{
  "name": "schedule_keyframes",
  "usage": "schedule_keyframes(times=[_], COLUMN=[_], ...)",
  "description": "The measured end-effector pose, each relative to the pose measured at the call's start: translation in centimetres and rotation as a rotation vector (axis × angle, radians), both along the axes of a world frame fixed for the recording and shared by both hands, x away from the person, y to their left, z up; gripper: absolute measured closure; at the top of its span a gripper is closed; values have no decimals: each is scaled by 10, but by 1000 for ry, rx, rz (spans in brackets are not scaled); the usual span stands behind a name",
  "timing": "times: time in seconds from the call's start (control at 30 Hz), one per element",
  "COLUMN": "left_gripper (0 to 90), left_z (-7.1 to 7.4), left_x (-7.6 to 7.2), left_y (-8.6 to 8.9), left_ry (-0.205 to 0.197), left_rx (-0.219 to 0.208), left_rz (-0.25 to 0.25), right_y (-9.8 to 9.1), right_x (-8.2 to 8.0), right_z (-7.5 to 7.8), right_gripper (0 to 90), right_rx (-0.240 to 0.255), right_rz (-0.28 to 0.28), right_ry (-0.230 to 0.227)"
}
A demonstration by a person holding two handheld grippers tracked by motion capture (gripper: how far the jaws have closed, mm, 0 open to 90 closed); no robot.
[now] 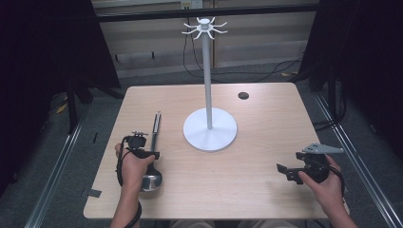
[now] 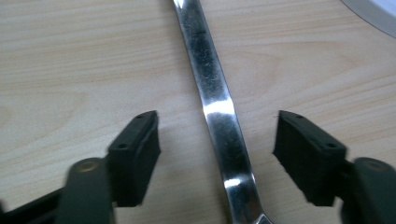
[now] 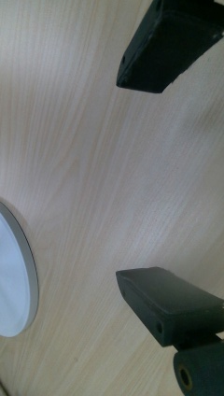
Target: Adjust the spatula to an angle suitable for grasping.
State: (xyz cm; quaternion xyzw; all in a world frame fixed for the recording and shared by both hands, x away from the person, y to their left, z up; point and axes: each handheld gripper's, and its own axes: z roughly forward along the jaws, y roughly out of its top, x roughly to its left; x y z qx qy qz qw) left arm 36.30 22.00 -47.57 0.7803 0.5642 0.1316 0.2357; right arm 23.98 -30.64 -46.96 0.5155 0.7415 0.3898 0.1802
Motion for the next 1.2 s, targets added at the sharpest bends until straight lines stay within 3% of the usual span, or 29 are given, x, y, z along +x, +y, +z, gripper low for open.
schedule_keyframes(times=[0.07,0.4,0.5,0.57,0.6,0.77,0.8,0.87,0.93,1.2], left_gripper=[448,555,692,704,711,754,755,756,756,756], left_z=[0,-3,-2,-1,-1,0,0,0,2,11], left_x=[0,4,3,3,3,5,5,5,5,0], left_y=[-1,-4,-6,-9,-13,-13,-15,-15,-14,-9], left_ry=[16,53,69,79,82,86,85,82,83,5], left_rx=[12,28,8,19,26,22,48,47,13,-90], left_rz=[1,15,19,34,70,69,71,75,66,36], right_y=[0,1,1,1,2,2,3,3,4,7], right_x=[0,1,1,1,1,1,1,1,2,2], right_z=[0,-1,-1,-1,-1,-2,-3,-3,-3,-2], right_gripper=[71,71,71,70,71,71,71,71,71,71], right_rx=[2,-1,-4,-5,-5,-9,-9,-8,-11,6], right_rz=[0,6,6,8,9,11,14,15,18,24], right_ry=[0,0,1,0,0,1,7,8,6,0])
